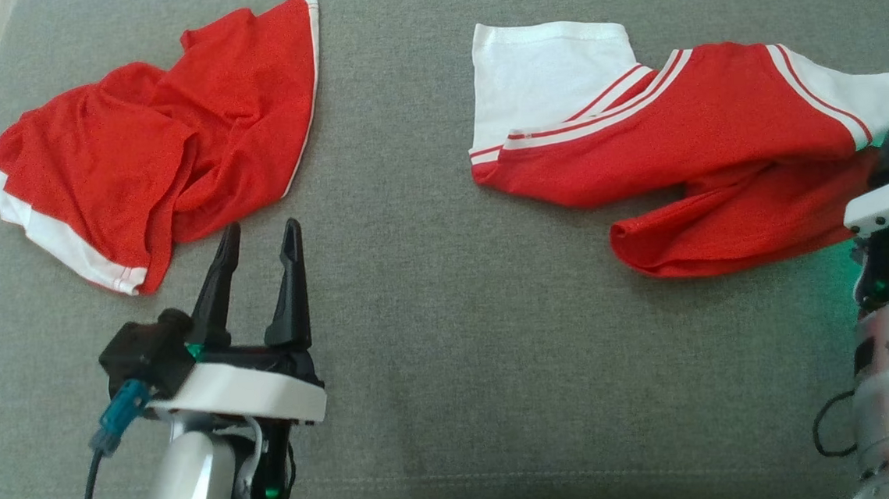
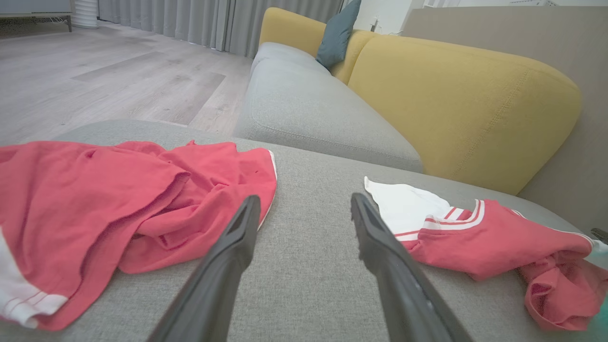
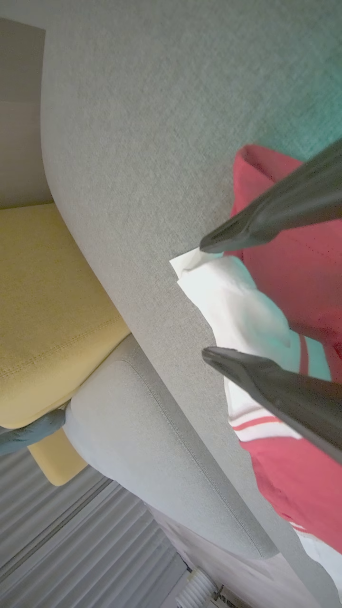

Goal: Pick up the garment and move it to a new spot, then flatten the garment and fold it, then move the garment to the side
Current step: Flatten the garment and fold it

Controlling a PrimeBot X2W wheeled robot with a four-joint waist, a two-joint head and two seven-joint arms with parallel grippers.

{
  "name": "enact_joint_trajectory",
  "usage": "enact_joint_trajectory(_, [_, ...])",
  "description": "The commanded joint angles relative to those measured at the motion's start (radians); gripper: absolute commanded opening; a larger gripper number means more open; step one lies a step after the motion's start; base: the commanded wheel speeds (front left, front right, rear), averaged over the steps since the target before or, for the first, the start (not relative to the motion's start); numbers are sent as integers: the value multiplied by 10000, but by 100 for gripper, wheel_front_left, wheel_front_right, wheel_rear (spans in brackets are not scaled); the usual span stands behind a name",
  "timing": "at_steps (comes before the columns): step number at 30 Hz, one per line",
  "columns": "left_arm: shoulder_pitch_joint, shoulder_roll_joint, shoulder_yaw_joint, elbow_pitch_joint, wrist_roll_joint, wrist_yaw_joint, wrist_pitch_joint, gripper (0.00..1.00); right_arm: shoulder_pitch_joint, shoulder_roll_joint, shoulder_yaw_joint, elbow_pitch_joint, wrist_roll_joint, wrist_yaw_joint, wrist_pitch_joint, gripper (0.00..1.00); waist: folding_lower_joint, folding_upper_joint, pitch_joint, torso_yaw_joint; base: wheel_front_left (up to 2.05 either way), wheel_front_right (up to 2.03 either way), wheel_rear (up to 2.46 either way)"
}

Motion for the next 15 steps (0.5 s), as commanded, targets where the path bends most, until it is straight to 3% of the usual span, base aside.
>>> enact_joint_trajectory(1, [-363,56,319,-267,19,-23,-51,100,-423,-38,110,-187,-182,73,13,53,-1,0,27,-5,0,0,0])
enact_joint_trajectory(2, [-373,56,325,-263,21,-23,-51,100,-492,-38,29,-169,-262,73,-25,0,-1,0,38,-11,0,0,0])
enact_joint_trajectory(9, [-419,56,278,-217,12,13,-51,100,-850,-38,460,-282,-286,73,-383,0,-1,0,1,-104,0,0,0])
enact_joint_trajectory(15, [-382,56,251,-147,-75,52,-51,100,-879,-38,2224,-1280,406,73,-689,0,-1,0,-351,-173,0,0,0])
